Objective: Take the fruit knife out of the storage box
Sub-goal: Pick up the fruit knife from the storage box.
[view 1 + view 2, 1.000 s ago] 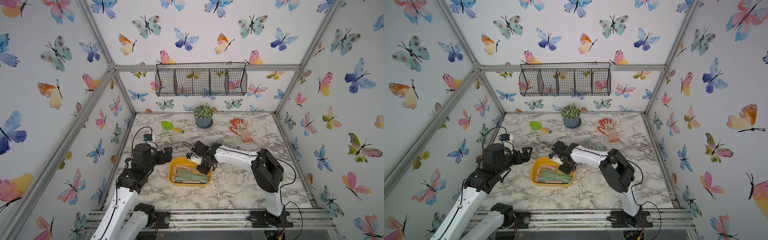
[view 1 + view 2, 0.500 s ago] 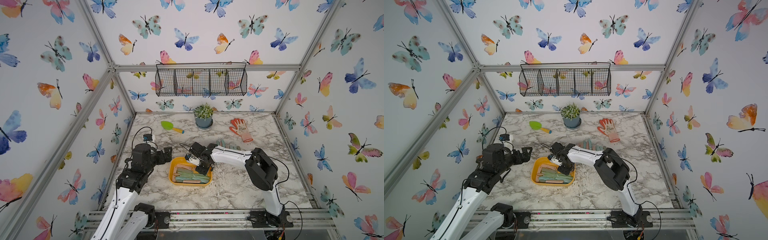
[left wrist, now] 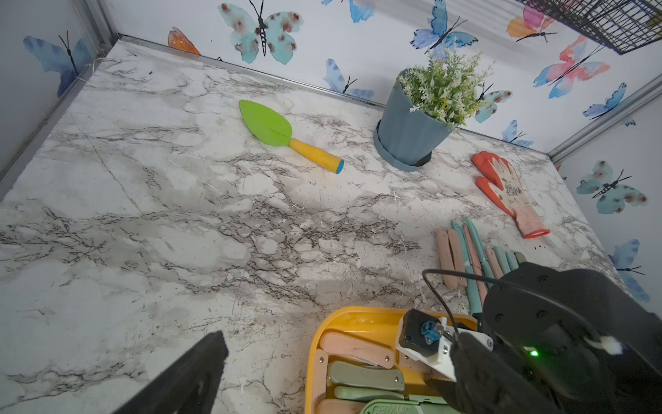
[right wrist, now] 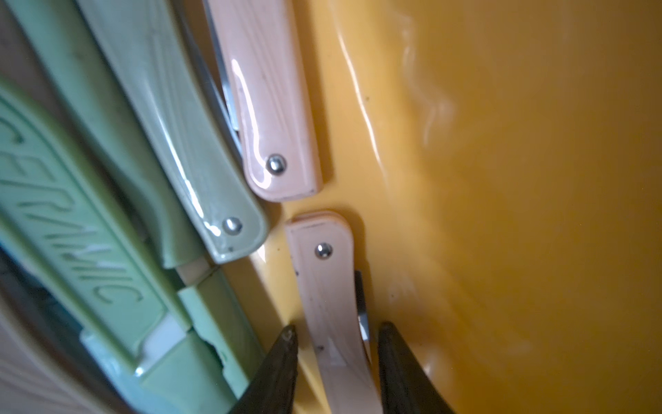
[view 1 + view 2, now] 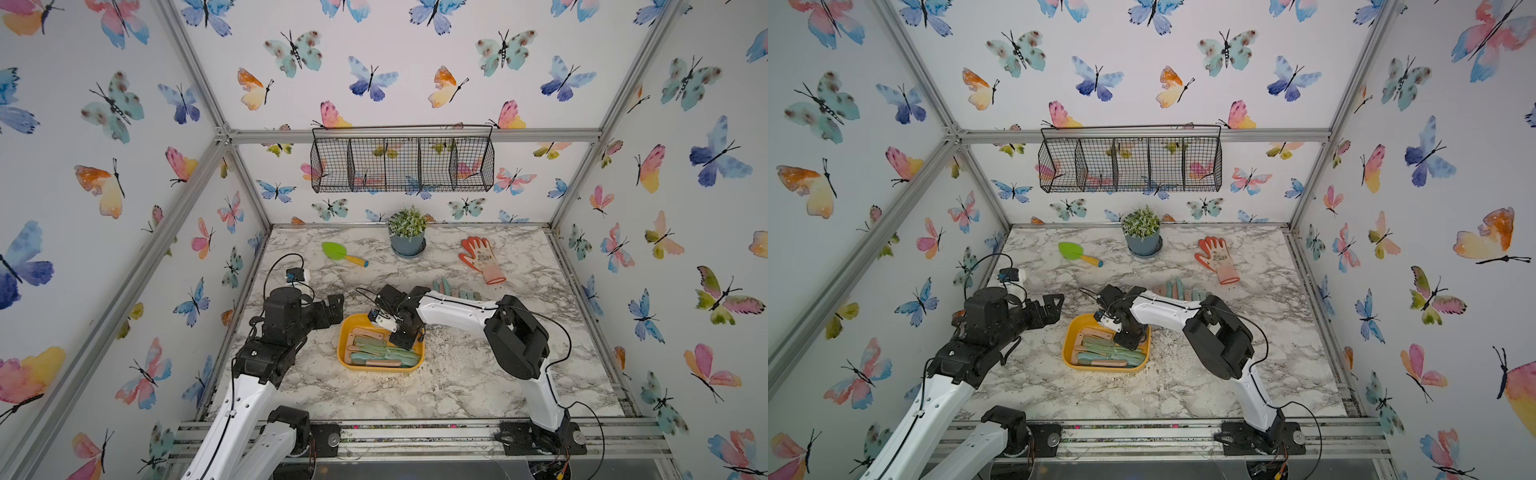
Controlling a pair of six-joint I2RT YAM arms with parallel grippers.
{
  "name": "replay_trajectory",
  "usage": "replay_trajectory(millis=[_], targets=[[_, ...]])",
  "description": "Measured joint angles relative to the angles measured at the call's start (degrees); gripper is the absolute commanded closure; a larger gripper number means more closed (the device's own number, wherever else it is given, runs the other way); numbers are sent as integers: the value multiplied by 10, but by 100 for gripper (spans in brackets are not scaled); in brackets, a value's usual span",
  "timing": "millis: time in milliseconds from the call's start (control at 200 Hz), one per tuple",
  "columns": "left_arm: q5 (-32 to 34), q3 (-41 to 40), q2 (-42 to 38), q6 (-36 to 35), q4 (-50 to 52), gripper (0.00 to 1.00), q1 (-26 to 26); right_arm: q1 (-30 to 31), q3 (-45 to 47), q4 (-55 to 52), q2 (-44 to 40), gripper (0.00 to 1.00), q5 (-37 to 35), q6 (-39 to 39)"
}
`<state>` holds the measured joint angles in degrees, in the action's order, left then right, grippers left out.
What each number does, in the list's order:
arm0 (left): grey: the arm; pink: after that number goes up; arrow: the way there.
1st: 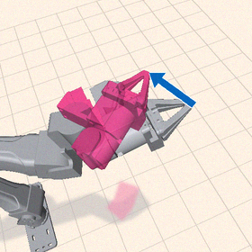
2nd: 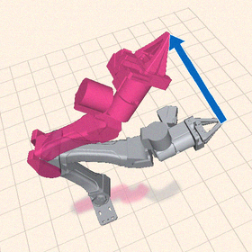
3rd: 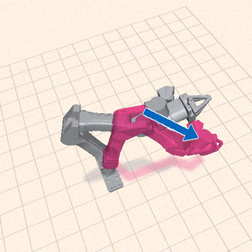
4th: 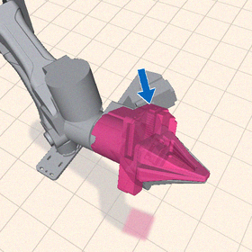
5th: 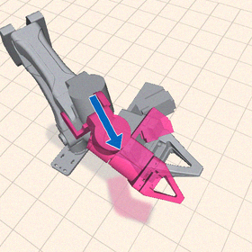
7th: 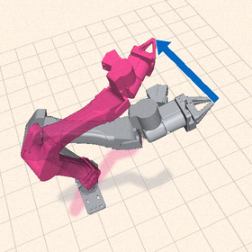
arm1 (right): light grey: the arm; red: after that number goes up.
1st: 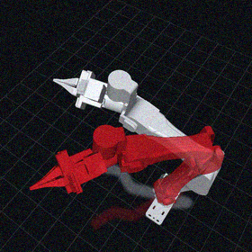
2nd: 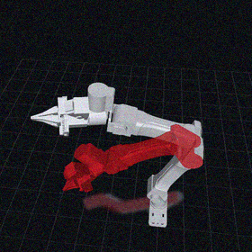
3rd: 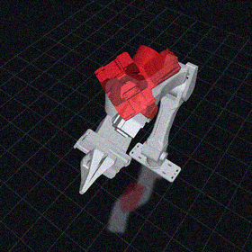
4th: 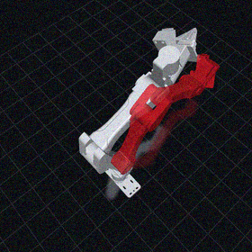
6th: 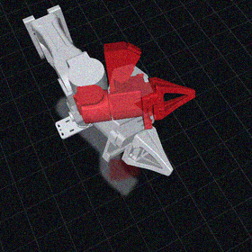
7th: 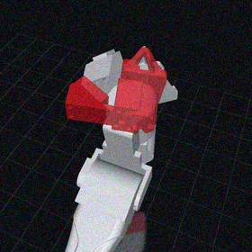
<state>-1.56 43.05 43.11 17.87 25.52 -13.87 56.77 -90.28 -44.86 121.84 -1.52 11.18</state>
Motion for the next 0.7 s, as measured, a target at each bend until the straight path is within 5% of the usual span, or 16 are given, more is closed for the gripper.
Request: replay_trajectory(millis=[701], targets=[[3, 0, -1, 0, 0, 2, 0, 6, -3, 1, -1, 75, -9, -11]])
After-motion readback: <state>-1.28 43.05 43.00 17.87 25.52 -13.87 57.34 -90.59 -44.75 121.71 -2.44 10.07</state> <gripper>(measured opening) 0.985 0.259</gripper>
